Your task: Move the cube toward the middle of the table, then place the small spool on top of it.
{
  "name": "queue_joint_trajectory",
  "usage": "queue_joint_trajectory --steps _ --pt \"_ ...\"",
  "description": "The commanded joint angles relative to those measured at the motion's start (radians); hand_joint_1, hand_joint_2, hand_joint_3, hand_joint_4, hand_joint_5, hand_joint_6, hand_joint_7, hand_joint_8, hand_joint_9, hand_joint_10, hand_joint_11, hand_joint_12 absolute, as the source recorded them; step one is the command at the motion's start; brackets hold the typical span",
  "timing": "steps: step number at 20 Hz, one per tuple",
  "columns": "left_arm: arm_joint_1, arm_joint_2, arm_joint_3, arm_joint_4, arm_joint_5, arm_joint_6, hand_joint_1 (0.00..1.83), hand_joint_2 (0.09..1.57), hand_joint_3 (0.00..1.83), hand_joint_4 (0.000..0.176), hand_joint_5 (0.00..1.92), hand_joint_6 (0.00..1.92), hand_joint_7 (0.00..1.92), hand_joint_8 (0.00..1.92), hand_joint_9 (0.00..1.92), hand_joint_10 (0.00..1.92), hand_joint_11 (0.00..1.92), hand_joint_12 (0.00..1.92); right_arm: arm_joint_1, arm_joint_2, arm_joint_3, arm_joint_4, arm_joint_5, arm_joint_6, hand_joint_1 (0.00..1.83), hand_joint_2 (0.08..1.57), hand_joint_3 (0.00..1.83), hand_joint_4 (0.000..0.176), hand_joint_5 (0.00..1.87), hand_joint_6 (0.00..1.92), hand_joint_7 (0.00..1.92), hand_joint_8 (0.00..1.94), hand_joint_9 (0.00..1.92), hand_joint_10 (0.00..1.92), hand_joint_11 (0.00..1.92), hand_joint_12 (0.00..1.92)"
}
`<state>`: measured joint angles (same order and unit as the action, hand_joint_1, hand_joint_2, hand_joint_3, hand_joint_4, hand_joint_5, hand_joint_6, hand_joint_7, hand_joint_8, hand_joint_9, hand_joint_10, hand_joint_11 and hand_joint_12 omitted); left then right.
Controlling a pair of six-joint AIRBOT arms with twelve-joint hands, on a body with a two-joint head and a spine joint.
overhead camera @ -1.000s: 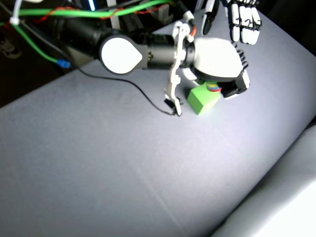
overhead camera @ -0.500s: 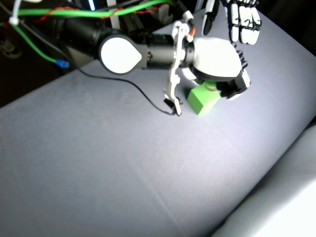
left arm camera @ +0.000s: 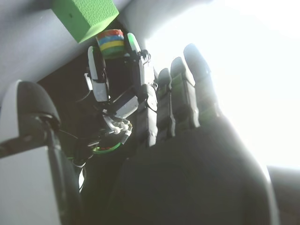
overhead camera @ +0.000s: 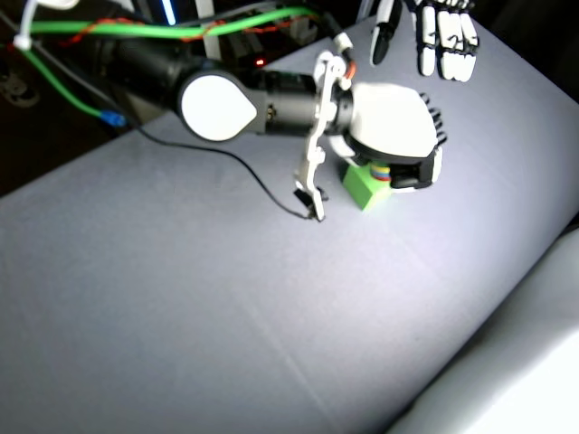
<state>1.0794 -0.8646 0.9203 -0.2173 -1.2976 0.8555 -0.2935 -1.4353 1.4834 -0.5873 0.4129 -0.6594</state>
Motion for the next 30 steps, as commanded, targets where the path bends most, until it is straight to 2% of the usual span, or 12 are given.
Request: queue_joint_trajectory --steps 1,8,9,10,11,13,16,18,23,24,25,30 --pt "-0.007 -0.001 -0.002 0.004 -0.129 -0.005 0.93 0.97 0.00 0.111 0.19 0.00 0.18 0.00 0.18 0.01 0.00 0.60 0.002 0.006 0.005 0.022 0.087 -0.004 1.21 0.99 0.00 0.000 1.29 0.41 1.08 1.15 0.98 1.59 0.86 1.91" --pt "-0.007 -0.002 0.000 0.003 -0.129 -0.005 0.91 0.97 0.00 0.119 0.19 0.00 0.17 0.00 0.18 0.00 0.00 0.58 -0.003 0.005 0.011 0.022 0.084 -0.004 1.21 1.01 0.00 0.000 1.25 0.49 0.96 1.30 0.94 1.63 0.84 1.92" --pt "-0.006 -0.002 0.000 0.003 -0.129 -0.005 0.91 0.97 0.00 0.118 0.19 0.00 0.17 0.00 0.17 0.00 0.00 0.58 -0.006 0.005 0.011 0.022 0.084 -0.004 1.26 1.07 0.00 0.000 1.16 0.44 1.01 1.21 0.96 1.51 0.84 1.89" --pt "-0.006 -0.002 0.000 0.003 -0.129 -0.005 0.91 0.98 0.00 0.105 0.18 0.00 0.16 0.00 0.17 0.00 0.00 0.59 -0.009 0.005 0.011 0.022 0.082 -0.004 1.23 1.09 0.01 0.000 0.96 0.91 1.07 0.92 0.91 0.80 0.68 1.36" --pt "-0.006 -0.002 0.000 0.002 -0.130 -0.005 0.90 0.98 0.00 0.119 0.17 0.00 0.16 0.00 0.16 0.00 0.00 0.56 -0.011 0.005 0.012 0.022 0.082 -0.004 1.15 1.05 0.00 0.000 0.83 0.37 0.94 0.35 0.91 0.41 0.63 1.11" --pt "-0.006 -0.002 0.000 0.002 -0.130 -0.006 0.93 0.98 0.00 0.115 0.19 0.00 0.18 0.01 0.18 0.01 0.00 0.58 -0.012 0.005 0.011 0.022 0.082 -0.004 1.10 1.00 0.00 0.000 0.70 0.02 0.82 0.03 0.86 0.18 0.46 1.22" --pt "-0.006 -0.003 0.000 0.002 -0.131 -0.007 0.92 0.97 0.00 0.115 0.19 0.00 0.17 0.00 0.18 0.00 0.00 0.58 -0.012 0.005 0.011 0.022 0.082 -0.004 1.06 0.98 0.00 0.049 0.61 0.00 0.61 0.00 0.74 0.11 0.34 1.25" --pt "-0.006 -0.004 0.000 0.002 -0.131 -0.008 0.94 0.98 0.00 0.136 0.17 0.00 0.15 0.00 0.16 0.00 0.00 0.54 -0.012 0.005 0.011 0.022 0.082 -0.004 1.03 0.97 0.00 0.039 0.58 0.00 0.56 0.00 0.70 0.06 0.32 1.15" --pt "-0.006 -0.004 -0.001 0.002 -0.135 -0.010 0.91 0.98 0.00 0.113 0.18 0.00 0.17 0.00 0.18 0.00 0.00 0.54 -0.012 0.005 0.011 0.022 0.082 -0.004 1.01 0.96 0.00 0.073 0.45 0.00 0.50 0.00 0.61 0.00 0.14 1.09" --pt "-0.006 -0.004 -0.001 0.002 -0.136 -0.010 0.91 0.98 0.00 0.127 0.16 0.00 0.16 0.00 0.17 0.00 0.00 0.53 -0.013 0.005 0.009 0.022 0.082 -0.004 0.98 0.92 0.00 0.150 0.20 0.00 0.33 0.00 0.44 0.00 0.02 1.11" --pt "-0.006 -0.004 -0.001 0.001 -0.136 -0.010 0.91 0.98 0.00 0.131 0.16 0.00 0.16 0.00 0.17 0.00 0.00 0.53 -0.013 0.005 0.006 0.022 0.082 -0.004 0.96 0.91 0.00 0.171 0.12 0.00 0.24 0.00 0.37 0.00 0.00 1.05" --pt "-0.005 -0.006 -0.002 -0.002 -0.144 -0.011 0.89 0.97 0.00 0.150 0.13 0.00 0.15 0.00 0.16 0.00 0.00 0.51 -0.012 0.037 -0.015 0.039 0.103 -0.004 0.93 0.83 0.00 0.176 0.00 0.00 0.00 0.00 0.17 0.00 0.00 0.91"
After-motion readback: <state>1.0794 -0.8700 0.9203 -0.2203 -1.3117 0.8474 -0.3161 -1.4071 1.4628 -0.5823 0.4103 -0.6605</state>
